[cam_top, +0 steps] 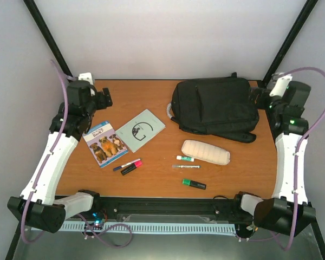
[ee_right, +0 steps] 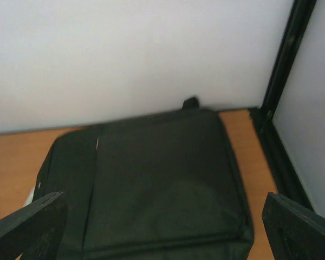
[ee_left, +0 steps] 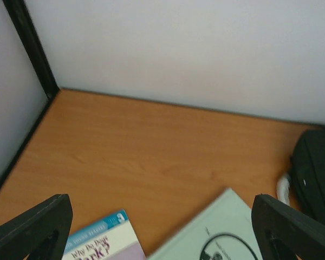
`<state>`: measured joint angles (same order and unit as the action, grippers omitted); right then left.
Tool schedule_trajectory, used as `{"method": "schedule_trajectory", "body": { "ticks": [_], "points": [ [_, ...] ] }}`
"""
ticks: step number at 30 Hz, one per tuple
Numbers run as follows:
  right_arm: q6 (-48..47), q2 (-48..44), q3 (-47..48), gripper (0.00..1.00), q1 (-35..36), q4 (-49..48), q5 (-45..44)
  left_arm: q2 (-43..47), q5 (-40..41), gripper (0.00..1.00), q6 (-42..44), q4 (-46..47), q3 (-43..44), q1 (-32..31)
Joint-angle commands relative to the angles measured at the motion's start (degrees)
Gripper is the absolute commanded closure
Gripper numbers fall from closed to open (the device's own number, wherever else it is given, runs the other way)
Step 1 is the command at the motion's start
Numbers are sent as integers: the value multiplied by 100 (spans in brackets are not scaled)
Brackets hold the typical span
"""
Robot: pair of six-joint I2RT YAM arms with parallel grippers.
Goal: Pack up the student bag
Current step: Adjust the stationery at the center of the board.
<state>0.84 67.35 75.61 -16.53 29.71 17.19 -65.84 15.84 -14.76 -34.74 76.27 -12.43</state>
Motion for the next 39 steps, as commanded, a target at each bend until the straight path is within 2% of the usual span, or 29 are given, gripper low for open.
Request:
{"method": "schedule_trajectory", "body": {
  "ticks": [1, 8, 16, 21, 23, 27, 33, 39],
  "points": [
    [-268, -383, -718, 0, 320, 12, -18, 105, -776, 8, -199, 297, -541, -235],
    [-833, -948, -2034, 0, 788, 123, 234, 110, -1528, 16, -363, 469, -1405, -1249],
    [-1216, -1403, -2964, 0, 1069, 65, 337, -221, -1569, 22, -462, 763, -1754, -3452],
    [-1379, -1583, -3226, 0, 1141, 13, 265, -1205, -1330, 23, -289, 700, -1312, -4722],
    [-1410, -1633, -3262, 0, 1156, -1, 178, -1735, -990, 23, -70, 690, -1002, -5322],
    [-1470, -1709, -3309, 0, 1177, -68, -70, -2845, -780, 24, 336, 547, -340, -6099],
    [-1512, -1772, -3332, 0, 1148, -119, -339, -3920, -975, 22, 911, 606, 257, -6568],
    [-1524, -1761, -3333, 0, 1144, -148, -406, -4239, -1258, 17, 1335, 957, 256, -6628]
  ]
}}
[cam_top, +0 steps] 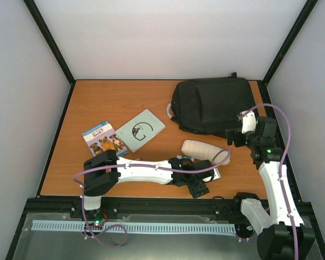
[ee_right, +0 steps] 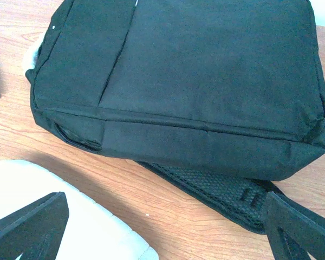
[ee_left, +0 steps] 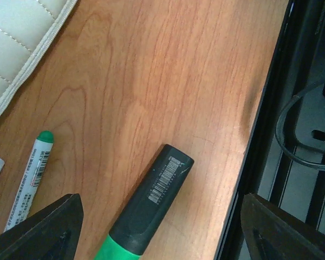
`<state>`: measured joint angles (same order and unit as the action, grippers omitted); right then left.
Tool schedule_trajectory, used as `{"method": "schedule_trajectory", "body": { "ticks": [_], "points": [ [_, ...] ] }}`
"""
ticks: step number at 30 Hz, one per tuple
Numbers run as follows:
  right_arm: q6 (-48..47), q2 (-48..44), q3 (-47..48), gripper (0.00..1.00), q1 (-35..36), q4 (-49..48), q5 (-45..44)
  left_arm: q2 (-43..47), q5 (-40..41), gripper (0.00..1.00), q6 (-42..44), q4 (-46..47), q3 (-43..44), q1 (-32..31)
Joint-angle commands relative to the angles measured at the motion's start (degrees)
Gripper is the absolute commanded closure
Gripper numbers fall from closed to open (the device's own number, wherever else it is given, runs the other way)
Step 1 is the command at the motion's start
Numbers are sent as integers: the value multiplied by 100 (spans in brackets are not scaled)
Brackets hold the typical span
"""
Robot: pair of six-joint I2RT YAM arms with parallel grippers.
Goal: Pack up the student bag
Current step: Adjust the stationery at the center of the board.
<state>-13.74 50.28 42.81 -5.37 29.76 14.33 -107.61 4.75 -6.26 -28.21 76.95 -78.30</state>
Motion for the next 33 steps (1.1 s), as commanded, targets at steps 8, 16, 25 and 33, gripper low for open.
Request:
{"method": "schedule_trajectory", "body": {
  "ticks": [8, 16, 25, 33],
  "points": [
    [-92, -27, -54, 0, 27, -150, -138, -410, 201, 19, 1222, 87, 248, -15],
    [-72, 7, -53, 0, 29, -154, -163, -495, -122, 31, 1239, 123, 75, 192],
    [-63, 77, -44, 0, 29, -153, -189, -772, -231, 36, 1337, 170, 120, 325],
    [-53, 102, -50, 0, 32, -172, -253, -930, 14, 43, 1069, 376, 167, 537]
  ]
}}
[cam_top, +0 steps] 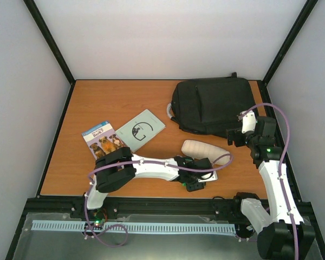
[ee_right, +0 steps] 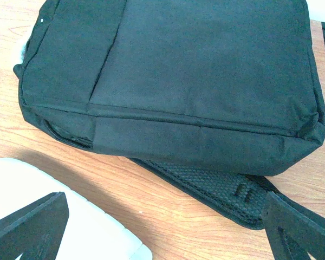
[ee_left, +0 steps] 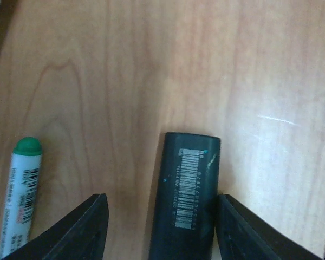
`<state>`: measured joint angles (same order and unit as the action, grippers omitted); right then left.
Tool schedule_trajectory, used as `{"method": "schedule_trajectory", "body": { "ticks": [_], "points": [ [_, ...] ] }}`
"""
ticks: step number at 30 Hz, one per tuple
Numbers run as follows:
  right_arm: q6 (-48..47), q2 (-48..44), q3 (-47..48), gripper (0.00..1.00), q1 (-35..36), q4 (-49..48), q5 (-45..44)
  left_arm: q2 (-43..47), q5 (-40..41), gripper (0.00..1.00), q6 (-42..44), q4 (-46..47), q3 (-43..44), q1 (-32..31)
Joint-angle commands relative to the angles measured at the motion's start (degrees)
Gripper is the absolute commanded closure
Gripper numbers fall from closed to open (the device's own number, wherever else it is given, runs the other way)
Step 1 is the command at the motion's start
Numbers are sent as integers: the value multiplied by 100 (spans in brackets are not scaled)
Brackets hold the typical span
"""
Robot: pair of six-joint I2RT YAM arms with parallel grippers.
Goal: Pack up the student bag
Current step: Adjust the stationery at the center of the board.
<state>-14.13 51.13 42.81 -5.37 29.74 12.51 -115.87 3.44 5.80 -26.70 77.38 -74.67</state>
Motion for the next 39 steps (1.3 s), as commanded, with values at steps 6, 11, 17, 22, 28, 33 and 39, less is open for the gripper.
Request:
{"method": "schedule_trajectory", "body": {
  "ticks": [6, 11, 17, 22, 28, 33, 39],
  "points": [
    [7, 92, -31, 0, 27, -168, -150, -339, 480, 51, -402, 389, 411, 422],
    [7, 98, -35, 0, 27, -173, -169, -552, 753, 48, -575, 523, 674, 483],
    [7, 89, -42, 0, 27, -168, -177, -844, 1205, 47, -792, 534, 978, 564],
    [6, 98, -44, 0, 34, -163, -164, -862, 1712, 47, -946, 577, 904, 671],
    [-2, 131, -37, 0, 27, -153, -155, -538, 1919, 38, -1322, 771, 396, 1080],
    [-2, 156, -29, 0, 27, -154, -152, -309, 1945, 37, -1535, 853, 20, 1426],
    [-11, 160, -44, 0, 32, -156, -153, -37, 2161, 38, -1905, 862, -420, 1804]
  ]
}}
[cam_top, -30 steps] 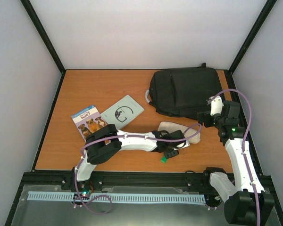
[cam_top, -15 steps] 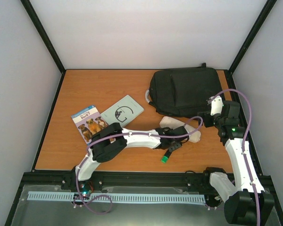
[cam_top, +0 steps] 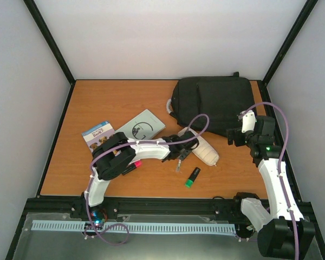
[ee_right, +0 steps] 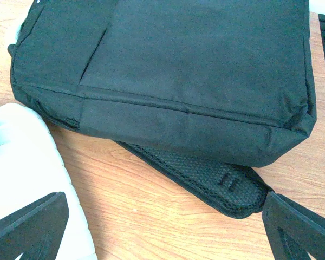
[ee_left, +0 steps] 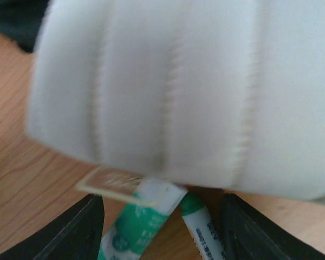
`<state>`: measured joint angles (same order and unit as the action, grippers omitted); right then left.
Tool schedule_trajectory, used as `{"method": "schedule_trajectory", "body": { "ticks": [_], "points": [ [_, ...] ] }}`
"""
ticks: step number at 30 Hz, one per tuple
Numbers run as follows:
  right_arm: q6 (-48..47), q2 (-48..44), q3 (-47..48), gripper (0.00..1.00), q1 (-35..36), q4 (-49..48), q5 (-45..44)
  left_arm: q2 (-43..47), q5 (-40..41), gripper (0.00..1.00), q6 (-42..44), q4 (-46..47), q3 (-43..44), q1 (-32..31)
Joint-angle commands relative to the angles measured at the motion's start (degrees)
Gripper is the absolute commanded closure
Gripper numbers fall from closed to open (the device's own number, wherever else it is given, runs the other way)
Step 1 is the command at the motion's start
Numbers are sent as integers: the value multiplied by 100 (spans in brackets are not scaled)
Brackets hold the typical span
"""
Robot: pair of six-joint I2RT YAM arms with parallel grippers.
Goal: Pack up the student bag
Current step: Adjust the stationery at the center of the board, then move the stationery to the center of the board.
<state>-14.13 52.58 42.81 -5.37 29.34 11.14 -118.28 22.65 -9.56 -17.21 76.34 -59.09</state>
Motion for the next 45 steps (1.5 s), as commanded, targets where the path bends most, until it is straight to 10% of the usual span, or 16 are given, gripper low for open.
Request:
{"method": "schedule_trajectory", "body": {
  "ticks": [1, 15, 26, 45],
  "points": [
    [-11, 14, -44, 0, 27, -115, -14, 267, 241, 39, -408, -63, -425, 304],
    [-21, 16, -35, 0, 29, -96, 34, 1320, 723, 45, -1124, -167, -1745, 844],
    [-20, 35, -36, 0, 32, -104, 51, 2116, -1294, 38, -50, 781, -1951, 927],
    [-28, 162, -32, 0, 27, -73, 111, 583, -1429, 43, 444, -316, -463, 996]
  ]
}}
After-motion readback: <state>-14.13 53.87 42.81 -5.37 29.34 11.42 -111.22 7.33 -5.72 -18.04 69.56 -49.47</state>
